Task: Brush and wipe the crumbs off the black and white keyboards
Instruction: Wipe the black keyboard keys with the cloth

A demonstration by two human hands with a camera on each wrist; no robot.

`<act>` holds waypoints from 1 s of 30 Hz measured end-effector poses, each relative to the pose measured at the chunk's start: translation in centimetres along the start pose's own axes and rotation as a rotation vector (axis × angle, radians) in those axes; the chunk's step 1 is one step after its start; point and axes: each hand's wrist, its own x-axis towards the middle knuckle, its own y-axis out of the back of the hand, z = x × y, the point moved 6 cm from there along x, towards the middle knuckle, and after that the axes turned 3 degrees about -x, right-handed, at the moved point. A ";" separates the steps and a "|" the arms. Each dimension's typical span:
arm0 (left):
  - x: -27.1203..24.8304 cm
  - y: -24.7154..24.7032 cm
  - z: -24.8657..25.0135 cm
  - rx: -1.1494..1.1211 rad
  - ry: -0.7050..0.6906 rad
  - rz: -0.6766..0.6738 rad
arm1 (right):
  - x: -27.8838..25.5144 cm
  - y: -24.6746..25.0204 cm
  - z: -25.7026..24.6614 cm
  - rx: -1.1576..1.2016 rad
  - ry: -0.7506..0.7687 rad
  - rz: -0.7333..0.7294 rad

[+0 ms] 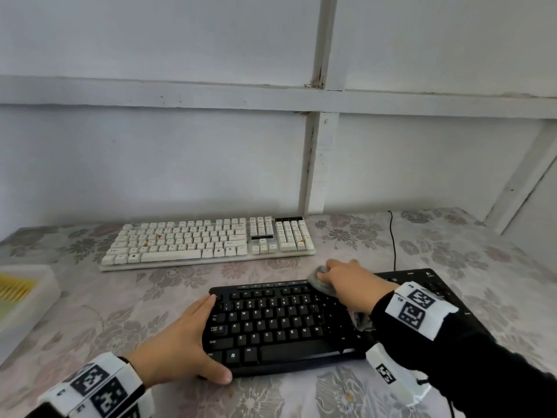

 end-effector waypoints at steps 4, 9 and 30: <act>0.1 0.0 -0.1 -0.003 -0.012 -0.004 | -0.9 -1.0 5.1 0.037 -0.232 -0.057; 0.1 0.0 -0.3 0.004 0.009 -0.004 | 0.9 0.6 3.1 0.294 -0.239 -0.034; -0.1 -0.1 0.0 0.011 -0.026 0.012 | 1.8 0.1 -2.2 0.132 -0.035 0.052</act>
